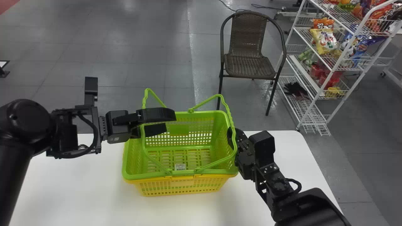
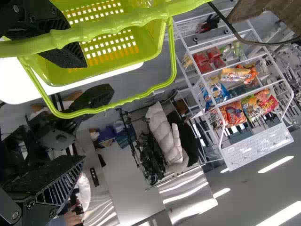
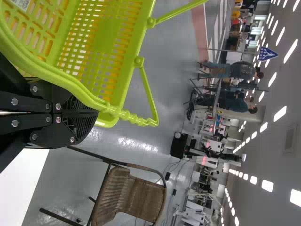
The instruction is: Grasp handle with right gripper to insert into left gripper then lift and swing left to center
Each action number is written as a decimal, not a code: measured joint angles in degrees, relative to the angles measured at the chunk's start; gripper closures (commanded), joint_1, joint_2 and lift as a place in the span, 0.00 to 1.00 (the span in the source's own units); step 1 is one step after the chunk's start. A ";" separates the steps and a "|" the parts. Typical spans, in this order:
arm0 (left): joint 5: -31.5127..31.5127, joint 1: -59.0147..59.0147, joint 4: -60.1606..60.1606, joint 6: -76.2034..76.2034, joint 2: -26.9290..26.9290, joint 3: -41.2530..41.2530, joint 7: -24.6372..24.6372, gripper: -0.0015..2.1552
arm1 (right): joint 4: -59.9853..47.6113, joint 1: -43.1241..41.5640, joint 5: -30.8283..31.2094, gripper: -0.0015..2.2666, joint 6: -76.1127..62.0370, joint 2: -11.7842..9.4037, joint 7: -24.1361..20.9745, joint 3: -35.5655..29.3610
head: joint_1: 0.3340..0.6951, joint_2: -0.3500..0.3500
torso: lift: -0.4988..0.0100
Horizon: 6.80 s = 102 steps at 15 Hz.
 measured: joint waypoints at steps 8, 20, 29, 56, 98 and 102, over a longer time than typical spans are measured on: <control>-1.31 -2.18 0.69 -2.19 -1.91 -2.79 0.46 0.06 | -0.72 -0.64 0.49 0.91 0.59 1.72 -0.07 3.14 | 1.00 0.40 | 0.98; -3.69 -5.09 5.04 -8.81 -2.91 -5.22 0.57 0.06 | -0.67 -1.73 1.04 0.91 2.24 2.83 -0.53 6.06 | 1.00 0.44 | 0.98; -3.71 -5.75 4.94 -8.64 -3.72 -7.62 1.30 0.06 | -0.64 -2.47 1.34 0.91 3.00 3.33 -0.70 8.14 | 1.00 0.44 | 0.98; 2.67 -7.41 5.51 -6.31 -4.60 -6.80 3.36 0.06 | -13.87 29.76 -7.79 0.02 -25.86 1.02 1.11 -12.45 | 1.00 0.11 | 0.98; 13.43 -43.35 30.53 16.67 -0.86 -4.16 8.18 0.99 | 2.94 36.58 -10.37 0.02 -49.93 1.28 2.55 -15.77 | 1.00 0.07 | 0.98; 12.90 -44.18 30.67 16.68 -0.04 -5.01 7.92 0.99 | 3.43 36.49 -10.73 0.02 -50.70 1.29 2.55 -15.77 | 1.00 0.08 | 0.98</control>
